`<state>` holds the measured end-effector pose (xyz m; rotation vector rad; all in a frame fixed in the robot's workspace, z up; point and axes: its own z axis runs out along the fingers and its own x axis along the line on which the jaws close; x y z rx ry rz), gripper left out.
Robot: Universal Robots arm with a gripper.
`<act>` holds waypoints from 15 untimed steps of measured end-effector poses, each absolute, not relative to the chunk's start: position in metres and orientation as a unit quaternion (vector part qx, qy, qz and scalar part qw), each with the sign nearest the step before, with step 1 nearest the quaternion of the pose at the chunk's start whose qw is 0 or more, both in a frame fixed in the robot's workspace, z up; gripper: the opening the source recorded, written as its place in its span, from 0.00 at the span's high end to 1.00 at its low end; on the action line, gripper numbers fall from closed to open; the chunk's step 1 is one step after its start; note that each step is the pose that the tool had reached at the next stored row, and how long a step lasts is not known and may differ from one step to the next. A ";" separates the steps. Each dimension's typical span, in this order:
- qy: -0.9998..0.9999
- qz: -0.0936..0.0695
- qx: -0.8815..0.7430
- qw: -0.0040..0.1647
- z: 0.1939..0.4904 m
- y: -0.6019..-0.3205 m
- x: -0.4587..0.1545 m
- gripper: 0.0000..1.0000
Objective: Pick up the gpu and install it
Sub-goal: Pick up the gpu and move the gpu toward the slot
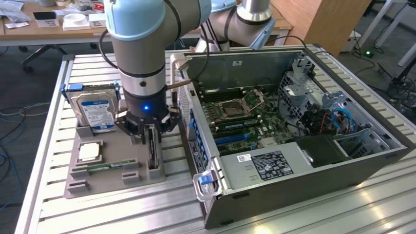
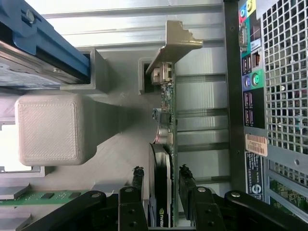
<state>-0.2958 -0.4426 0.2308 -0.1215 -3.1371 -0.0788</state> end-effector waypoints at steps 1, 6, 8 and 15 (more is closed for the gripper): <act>-0.999 -0.025 -0.039 0.001 0.230 -0.442 -0.296 0.57; -0.999 -0.025 -0.039 0.001 0.229 -0.442 -0.296 0.57; -0.999 -0.025 -0.039 0.001 0.229 -0.442 -0.296 0.57; -0.999 -0.025 -0.039 0.001 0.229 -0.442 -0.296 0.59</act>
